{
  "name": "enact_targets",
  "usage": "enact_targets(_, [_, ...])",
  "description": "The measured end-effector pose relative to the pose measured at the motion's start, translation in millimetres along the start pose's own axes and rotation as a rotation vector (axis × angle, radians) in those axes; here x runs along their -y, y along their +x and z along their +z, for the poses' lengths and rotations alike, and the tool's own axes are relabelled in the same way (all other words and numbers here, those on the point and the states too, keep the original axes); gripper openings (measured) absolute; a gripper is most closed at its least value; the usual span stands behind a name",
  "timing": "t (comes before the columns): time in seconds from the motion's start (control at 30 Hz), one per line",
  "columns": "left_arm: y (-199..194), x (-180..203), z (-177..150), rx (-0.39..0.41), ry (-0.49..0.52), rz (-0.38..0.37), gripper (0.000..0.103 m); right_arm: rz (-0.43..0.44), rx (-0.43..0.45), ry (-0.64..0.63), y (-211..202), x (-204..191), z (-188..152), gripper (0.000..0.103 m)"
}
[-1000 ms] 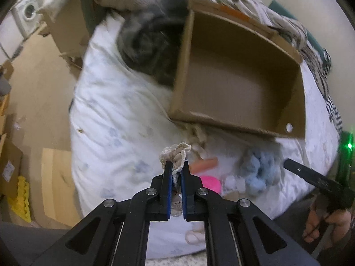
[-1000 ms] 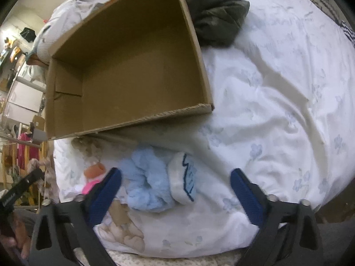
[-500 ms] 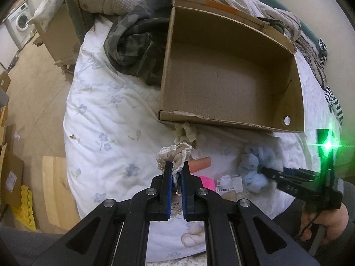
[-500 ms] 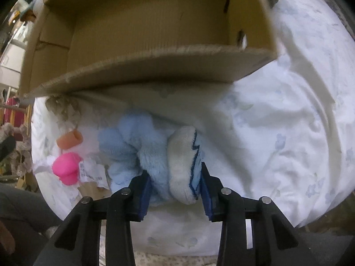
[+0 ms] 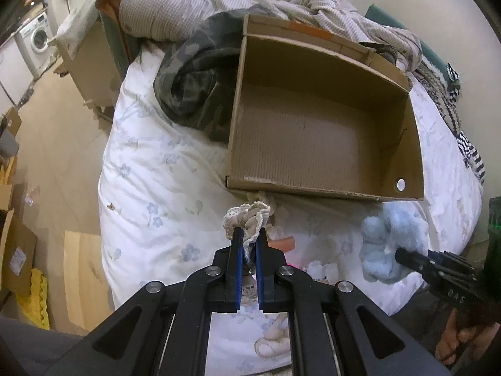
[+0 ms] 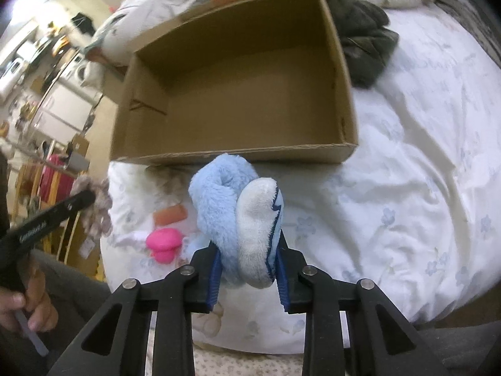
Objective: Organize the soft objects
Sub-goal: 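Lift the blue scrunchie and sock with the right tool into the box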
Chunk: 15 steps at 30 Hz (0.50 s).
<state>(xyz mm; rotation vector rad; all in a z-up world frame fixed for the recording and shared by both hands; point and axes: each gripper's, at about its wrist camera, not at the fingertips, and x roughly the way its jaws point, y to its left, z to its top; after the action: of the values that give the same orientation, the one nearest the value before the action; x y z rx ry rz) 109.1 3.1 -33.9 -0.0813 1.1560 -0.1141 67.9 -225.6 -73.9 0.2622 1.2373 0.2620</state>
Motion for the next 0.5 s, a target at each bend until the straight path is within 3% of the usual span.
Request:
enact_targets(0.17, [-1, 4, -3, 0.041, 0.037, 0.049, 0.007, 0.039, 0.015, -0.016, -4, -4, 0, 0.031])
enact_targets(0.5, [-24, 2, -7, 0.126, 0.024, 0.056, 0.007, 0.178, 0.090, -0.030, -28, -21, 3, 0.031])
